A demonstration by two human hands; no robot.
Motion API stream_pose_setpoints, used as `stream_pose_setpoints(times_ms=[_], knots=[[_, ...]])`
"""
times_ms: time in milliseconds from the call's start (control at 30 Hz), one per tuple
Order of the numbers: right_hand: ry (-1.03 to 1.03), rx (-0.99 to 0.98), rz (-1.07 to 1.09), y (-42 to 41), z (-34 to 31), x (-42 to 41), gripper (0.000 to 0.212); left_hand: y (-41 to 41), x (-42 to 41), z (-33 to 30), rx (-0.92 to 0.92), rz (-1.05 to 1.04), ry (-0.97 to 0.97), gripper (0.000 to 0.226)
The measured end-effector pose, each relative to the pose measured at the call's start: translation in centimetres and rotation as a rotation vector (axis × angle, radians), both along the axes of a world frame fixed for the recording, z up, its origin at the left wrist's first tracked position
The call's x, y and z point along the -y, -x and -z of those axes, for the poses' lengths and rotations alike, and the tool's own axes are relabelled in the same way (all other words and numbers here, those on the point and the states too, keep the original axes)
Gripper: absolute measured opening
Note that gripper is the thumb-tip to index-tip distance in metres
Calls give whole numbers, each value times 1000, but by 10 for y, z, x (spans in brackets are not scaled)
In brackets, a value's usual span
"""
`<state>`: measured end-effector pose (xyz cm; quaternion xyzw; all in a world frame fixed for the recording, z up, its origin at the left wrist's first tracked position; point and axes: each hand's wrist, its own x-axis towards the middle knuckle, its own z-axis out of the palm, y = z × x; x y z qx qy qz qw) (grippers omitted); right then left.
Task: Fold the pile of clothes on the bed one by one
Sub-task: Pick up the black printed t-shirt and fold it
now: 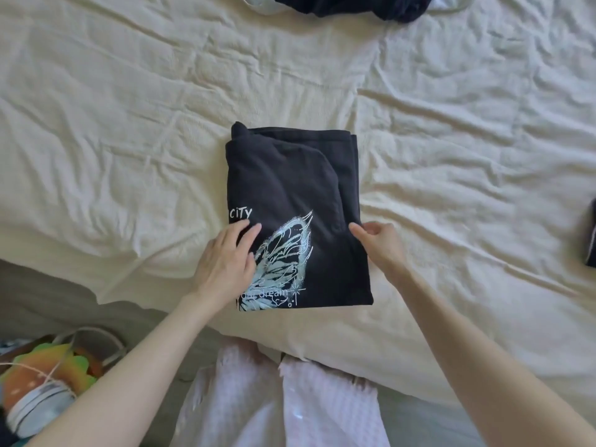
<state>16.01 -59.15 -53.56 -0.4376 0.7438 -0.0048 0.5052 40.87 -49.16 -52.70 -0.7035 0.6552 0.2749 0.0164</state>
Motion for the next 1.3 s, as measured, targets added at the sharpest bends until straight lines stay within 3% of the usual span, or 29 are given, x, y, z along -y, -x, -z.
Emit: stream_pose_setpoints(times_ms=[67, 267, 433, 567, 600, 667, 733, 800, 933, 1033, 1133, 1233, 1300], knots=[[27, 84, 84, -14, 6, 31, 37, -3, 23, 9, 56, 4, 81, 55], [67, 215, 216, -45, 19, 88, 9, -2, 64, 39, 152, 129, -12, 62], [215, 223, 268, -31, 16, 77, 15, 8, 71, 42, 136, 187, 98, 60], [159, 271, 256, -22, 21, 75, 8, 15, 75, 52, 206, 269, -23, 63], [131, 272, 238, -22, 22, 74, 15, 16, 77, 55, 226, 280, -59, 63], [151, 219, 178, -24, 24, 66, 42, 18, 81, 59, 238, 289, -107, 63], [256, 126, 117, -25, 21, 50, 51, 19, 82, 60, 228, 284, -104, 63], [282, 100, 123, -22, 17, 26, 45, 21, 74, 56, 203, 268, -72, 63], [145, 24, 74, -2, 10, -32, 25, 31, 21, 42, 139, 229, -73, 57], [89, -30, 83, 12, 4, -65, 26, 30, -26, 29, -36, -18, -73, 55], [51, -11, 107, 18, -1, -75, 16, 23, -56, 19, -225, -404, -41, 54], [-3, 0, 108, 19, -2, -71, 22, 17, -68, 16, -372, -937, -166, 49], [-89, 17, 143, 20, -2, -68, 26, 16, -65, 16, -533, -1178, -341, 49]])
